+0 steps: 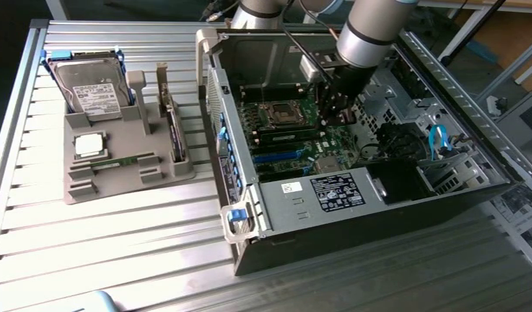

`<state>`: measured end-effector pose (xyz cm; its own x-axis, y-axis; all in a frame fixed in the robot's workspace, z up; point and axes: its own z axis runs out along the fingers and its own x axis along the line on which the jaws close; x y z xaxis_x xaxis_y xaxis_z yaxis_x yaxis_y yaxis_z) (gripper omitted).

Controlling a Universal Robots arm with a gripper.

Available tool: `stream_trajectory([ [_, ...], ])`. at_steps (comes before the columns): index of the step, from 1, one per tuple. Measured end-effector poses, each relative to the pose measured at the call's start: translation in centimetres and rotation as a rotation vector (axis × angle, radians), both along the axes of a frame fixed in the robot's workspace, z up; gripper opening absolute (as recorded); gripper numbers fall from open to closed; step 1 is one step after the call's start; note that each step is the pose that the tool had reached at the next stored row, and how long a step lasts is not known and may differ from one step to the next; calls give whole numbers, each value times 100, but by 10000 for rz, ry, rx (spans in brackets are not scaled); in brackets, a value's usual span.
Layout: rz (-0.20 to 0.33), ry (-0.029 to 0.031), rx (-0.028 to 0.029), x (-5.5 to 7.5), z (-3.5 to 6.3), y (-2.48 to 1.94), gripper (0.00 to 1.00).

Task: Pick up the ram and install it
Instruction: 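Press down the ram until it locks into place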

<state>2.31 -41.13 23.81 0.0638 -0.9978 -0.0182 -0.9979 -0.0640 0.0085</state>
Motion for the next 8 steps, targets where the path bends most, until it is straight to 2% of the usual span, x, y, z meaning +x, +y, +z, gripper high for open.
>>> stream_trajectory([
  [8,149,2,-6,-3,-62,4,11],
])
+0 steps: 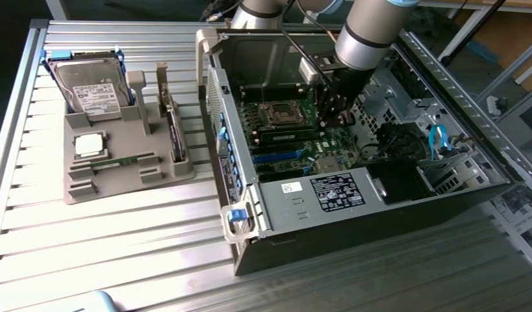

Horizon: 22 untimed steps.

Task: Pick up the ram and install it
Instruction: 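Press down the ram until it locks into place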

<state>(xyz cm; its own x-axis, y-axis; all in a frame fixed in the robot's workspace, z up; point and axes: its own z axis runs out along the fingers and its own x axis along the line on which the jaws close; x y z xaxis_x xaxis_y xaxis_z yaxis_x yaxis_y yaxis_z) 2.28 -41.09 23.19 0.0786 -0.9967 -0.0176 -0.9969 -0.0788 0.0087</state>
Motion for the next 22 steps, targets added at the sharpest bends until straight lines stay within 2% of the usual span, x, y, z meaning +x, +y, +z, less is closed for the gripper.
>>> stream_trajectory([
  [6,72,-4,14,-2,7,2,11],
  [12,80,-1,5,-2,134,1,11],
  [15,81,-1,5,-2,166,1,11],
  [18,84,-2,39,-23,167,1,11],
  [22,87,-2,135,-125,167,1,11],
])
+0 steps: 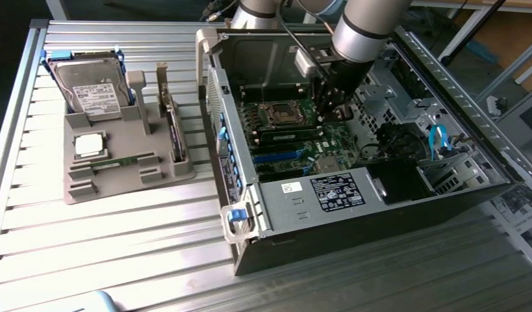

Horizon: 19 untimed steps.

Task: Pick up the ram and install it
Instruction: 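Press down the ram until it locks into place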

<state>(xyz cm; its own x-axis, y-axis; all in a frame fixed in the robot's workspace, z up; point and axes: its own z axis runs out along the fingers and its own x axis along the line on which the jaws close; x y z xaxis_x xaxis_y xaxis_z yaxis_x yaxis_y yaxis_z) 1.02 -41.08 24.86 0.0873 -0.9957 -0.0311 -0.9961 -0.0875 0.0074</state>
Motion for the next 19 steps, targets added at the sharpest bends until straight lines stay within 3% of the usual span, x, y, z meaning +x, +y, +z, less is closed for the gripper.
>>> stream_trajectory([
  [7,8,0,109,-258,0,-3,11],
  [19,13,-2,211,-646,0,-14,11],
])
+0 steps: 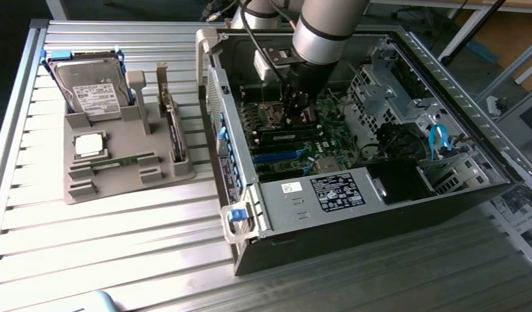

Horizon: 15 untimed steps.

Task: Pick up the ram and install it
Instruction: 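Press down the ram until it locks into place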

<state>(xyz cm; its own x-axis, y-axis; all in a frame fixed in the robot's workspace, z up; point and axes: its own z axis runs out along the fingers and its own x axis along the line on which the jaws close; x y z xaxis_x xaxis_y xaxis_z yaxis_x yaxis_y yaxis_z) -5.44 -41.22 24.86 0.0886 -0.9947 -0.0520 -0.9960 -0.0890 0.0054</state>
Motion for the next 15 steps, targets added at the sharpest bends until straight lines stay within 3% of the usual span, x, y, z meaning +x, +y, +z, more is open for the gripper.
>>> stream_trajectory([
  [10,1,-16,65,-339,-10,-11,11],
  [15,20,-50,66,-369,-66,-13,11],
])
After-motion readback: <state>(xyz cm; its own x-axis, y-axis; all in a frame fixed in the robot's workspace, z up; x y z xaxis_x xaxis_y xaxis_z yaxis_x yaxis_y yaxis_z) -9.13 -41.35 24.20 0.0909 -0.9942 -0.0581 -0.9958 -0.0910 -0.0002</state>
